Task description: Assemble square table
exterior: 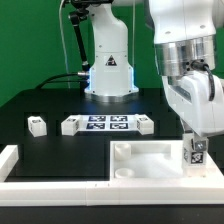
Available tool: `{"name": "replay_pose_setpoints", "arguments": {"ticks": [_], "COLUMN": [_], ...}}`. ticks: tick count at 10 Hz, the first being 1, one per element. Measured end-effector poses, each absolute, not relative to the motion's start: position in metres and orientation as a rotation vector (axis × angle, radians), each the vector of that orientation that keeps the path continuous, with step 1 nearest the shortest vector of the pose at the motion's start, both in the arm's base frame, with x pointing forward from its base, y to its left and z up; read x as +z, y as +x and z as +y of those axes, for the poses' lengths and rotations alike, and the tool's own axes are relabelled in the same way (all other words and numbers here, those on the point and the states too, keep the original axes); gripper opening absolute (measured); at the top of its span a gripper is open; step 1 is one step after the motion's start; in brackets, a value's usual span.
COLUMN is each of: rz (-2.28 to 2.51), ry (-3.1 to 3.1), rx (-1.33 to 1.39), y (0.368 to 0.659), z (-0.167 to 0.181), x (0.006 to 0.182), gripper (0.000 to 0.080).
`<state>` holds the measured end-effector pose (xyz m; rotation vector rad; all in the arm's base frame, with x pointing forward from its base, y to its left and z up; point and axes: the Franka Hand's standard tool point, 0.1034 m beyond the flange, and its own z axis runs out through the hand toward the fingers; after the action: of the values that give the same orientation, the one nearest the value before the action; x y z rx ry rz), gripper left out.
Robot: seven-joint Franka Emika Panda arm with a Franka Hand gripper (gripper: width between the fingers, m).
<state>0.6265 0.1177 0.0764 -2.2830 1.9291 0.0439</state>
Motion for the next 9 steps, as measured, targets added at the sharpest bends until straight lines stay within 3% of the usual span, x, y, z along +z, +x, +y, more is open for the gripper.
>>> {"name": "replay_pose_setpoints", "arguments": {"ticks": [1, 2, 6, 9], "rz": [1.713, 1.565, 1.201, 0.478], "ry": [-2.480, -2.580, -2.776, -3.073], "rx": [0.025, 0.024, -0.013, -0.069], "y": [0.6246, 0.6253, 0.6261, 0.6275], "z": [0.1205, 0.1217, 0.1192, 0.1273], "x": [0.0744, 0.0764, 0.0756, 0.0745], "gripper": [0.0534, 0.0612, 0.0648, 0.0649]}}
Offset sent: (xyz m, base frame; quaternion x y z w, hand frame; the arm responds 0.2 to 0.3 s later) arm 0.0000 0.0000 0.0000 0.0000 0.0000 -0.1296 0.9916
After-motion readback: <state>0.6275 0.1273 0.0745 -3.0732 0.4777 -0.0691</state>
